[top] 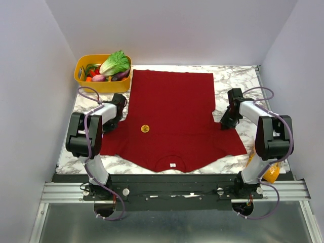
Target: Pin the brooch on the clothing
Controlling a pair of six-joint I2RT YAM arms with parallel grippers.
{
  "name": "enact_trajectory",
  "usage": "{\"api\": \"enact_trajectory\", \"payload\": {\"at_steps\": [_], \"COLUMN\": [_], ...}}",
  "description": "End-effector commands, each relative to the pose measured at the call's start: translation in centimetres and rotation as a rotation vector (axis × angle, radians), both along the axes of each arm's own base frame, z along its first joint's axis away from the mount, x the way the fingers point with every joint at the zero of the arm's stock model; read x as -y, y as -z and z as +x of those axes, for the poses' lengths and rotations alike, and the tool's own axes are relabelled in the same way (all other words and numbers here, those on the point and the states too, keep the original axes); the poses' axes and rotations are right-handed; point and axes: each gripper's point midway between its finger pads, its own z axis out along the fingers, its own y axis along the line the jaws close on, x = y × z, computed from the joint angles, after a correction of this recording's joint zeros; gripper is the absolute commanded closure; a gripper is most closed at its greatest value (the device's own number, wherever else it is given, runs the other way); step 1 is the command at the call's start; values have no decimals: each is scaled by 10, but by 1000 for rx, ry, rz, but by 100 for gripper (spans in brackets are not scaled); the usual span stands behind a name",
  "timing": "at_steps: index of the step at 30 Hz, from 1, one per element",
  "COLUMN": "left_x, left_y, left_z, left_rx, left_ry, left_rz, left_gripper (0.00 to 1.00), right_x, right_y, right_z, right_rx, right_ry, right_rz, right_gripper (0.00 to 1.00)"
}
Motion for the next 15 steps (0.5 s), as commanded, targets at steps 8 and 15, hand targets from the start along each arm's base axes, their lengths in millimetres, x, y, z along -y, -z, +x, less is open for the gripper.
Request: {"api": "enact_trajectory", "payload": {"at_steps": [8,15], "left_x": [22,77], "left_y": [-65,-137], "left_z": [26,42], "left_rx": [228,462], "left_ry": [85,268], "left_rz": [25,26], "left_gripper": [100,81], "right_x": [16,3], "right_y": [-69,-120], "right_z": [19,24], "right_rx": [278,510], "right_ry": [-7,-96], "right_rz": [-67,-43], "right_gripper": [100,99]}}
